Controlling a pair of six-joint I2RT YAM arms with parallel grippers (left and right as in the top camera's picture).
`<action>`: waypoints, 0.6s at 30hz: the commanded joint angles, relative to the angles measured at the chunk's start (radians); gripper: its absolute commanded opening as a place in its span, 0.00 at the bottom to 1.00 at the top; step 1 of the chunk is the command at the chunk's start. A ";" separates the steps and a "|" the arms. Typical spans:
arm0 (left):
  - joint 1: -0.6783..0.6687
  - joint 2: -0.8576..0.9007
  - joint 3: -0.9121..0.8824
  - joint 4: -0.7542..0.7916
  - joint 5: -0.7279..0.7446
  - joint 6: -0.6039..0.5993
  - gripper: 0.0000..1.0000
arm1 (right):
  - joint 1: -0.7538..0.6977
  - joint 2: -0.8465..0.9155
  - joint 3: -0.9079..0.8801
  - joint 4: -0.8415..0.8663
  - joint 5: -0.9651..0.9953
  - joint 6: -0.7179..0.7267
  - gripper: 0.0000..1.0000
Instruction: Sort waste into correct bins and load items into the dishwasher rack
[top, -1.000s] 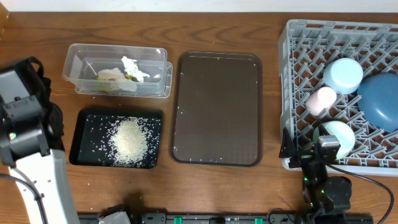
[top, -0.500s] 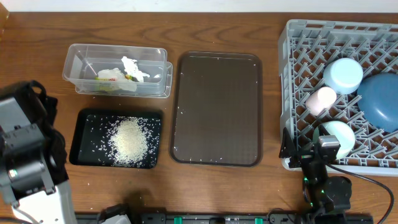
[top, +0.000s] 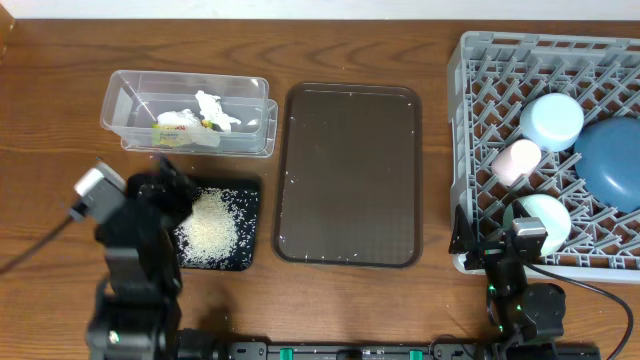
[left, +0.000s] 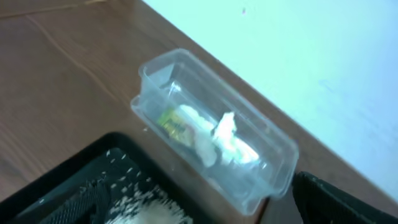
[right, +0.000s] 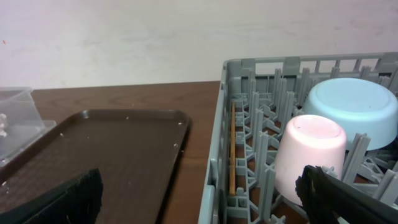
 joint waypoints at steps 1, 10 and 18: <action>-0.007 -0.127 -0.087 -0.019 -0.010 0.048 0.95 | 0.007 -0.007 -0.002 -0.005 0.005 0.015 0.99; -0.007 -0.220 -0.112 -0.229 0.049 0.051 0.95 | 0.007 -0.007 -0.002 -0.005 0.006 0.015 0.99; -0.031 -0.267 -0.146 -0.180 0.097 0.278 0.95 | 0.007 -0.007 -0.002 -0.005 0.006 0.015 0.99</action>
